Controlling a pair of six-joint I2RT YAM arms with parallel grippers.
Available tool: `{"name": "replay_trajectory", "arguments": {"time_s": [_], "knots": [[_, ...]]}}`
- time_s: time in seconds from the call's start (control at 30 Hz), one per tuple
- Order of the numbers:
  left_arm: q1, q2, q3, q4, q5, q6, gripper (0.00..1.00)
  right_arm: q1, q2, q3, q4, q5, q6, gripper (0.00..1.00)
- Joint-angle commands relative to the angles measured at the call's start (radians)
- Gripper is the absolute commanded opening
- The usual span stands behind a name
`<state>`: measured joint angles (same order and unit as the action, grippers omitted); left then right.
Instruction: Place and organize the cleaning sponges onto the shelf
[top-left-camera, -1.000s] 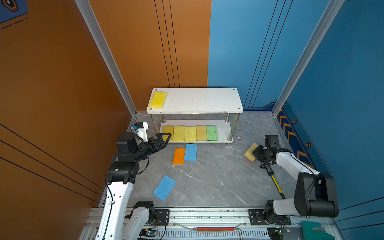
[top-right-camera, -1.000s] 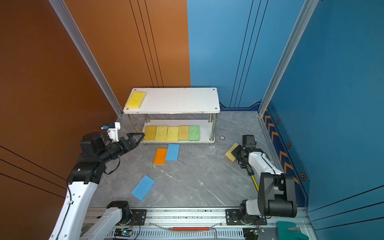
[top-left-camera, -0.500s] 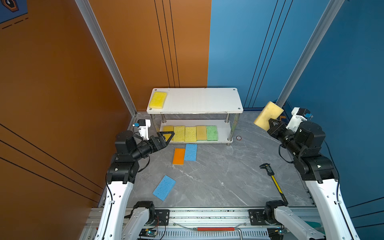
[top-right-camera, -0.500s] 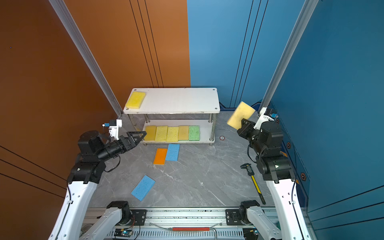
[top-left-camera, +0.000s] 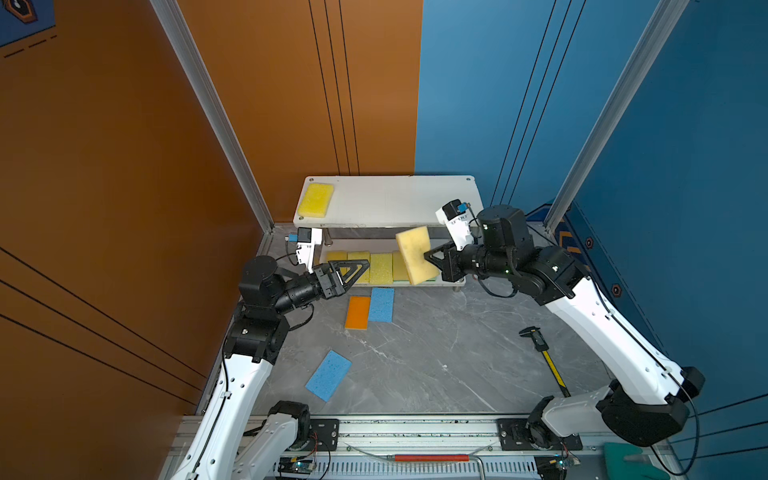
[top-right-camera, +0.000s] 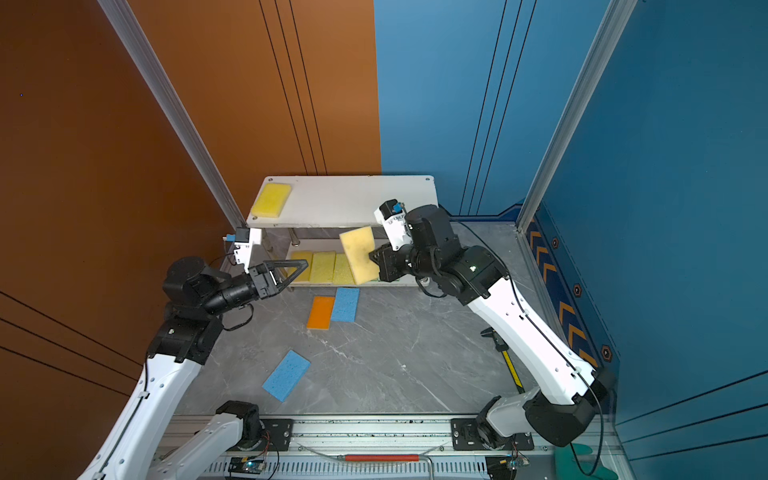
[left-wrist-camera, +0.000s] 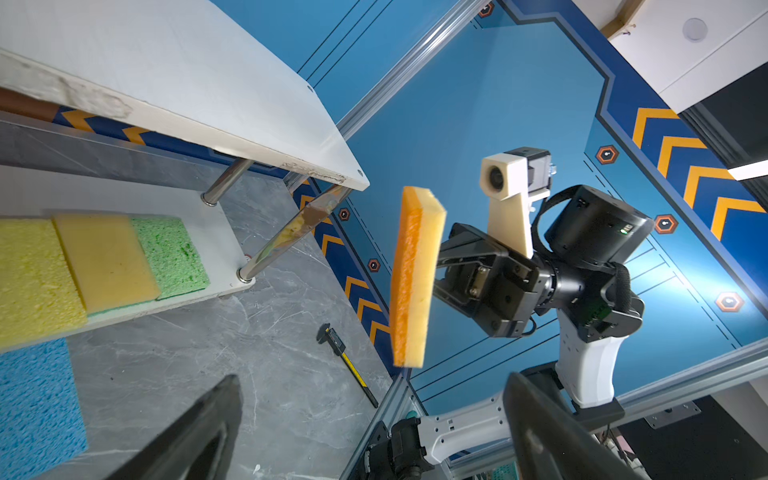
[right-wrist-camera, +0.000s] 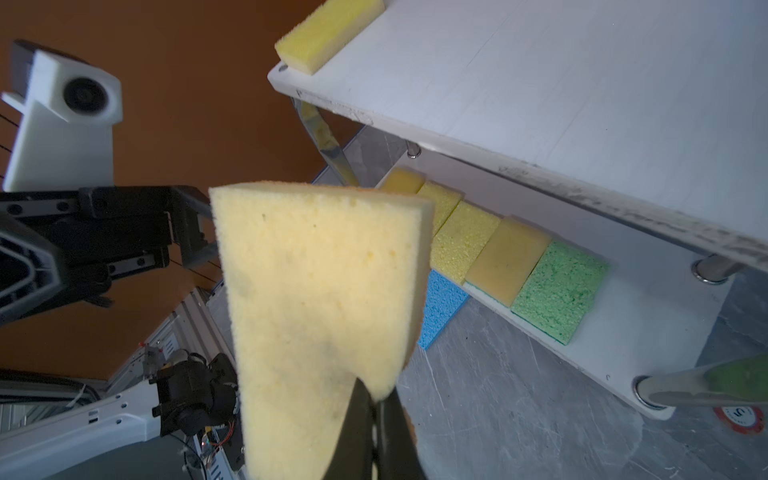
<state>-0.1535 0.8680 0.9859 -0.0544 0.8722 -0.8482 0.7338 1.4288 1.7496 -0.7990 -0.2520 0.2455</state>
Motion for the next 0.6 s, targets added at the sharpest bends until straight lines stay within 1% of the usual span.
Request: {"name": "replay_trajectory", "arguments": {"time_s": [0.0,0.13,0.17,0.33,0.37,0.4,0.47,0.5,0.57], "knots": [[-0.03,0.011,-0.015,0.066,0.011,-0.022,0.98,0.039,0.012,0.067,-0.075,-0.007,-0.048,0.0],[-0.076,0.026,-0.016,0.07,-0.014,-0.02,1.0,0.055,0.036,0.091,-0.074,-0.014,-0.042,0.0],[-0.091,0.031,-0.016,0.071,-0.022,-0.02,0.99,0.06,0.042,0.095,-0.073,-0.02,-0.041,0.0],[-0.147,0.061,-0.01,0.081,-0.055,-0.014,0.91,0.089,0.061,0.117,-0.073,-0.029,-0.041,0.0],[-0.155,0.066,-0.007,0.085,-0.063,-0.013,0.88,0.093,0.064,0.117,-0.073,-0.033,-0.04,0.0],[-0.163,0.071,-0.005,0.089,-0.07,-0.015,0.87,0.098,0.067,0.119,-0.074,-0.035,-0.039,0.0],[-0.182,0.082,0.001,0.097,-0.08,-0.015,0.8,0.106,0.073,0.122,-0.073,-0.039,-0.038,0.0],[-0.19,0.087,0.003,0.099,-0.087,-0.014,0.74,0.112,0.076,0.124,-0.074,-0.041,-0.037,0.0],[-0.208,0.096,0.004,0.108,-0.097,-0.014,0.68,0.12,0.082,0.129,-0.074,-0.041,-0.038,0.0]]}}
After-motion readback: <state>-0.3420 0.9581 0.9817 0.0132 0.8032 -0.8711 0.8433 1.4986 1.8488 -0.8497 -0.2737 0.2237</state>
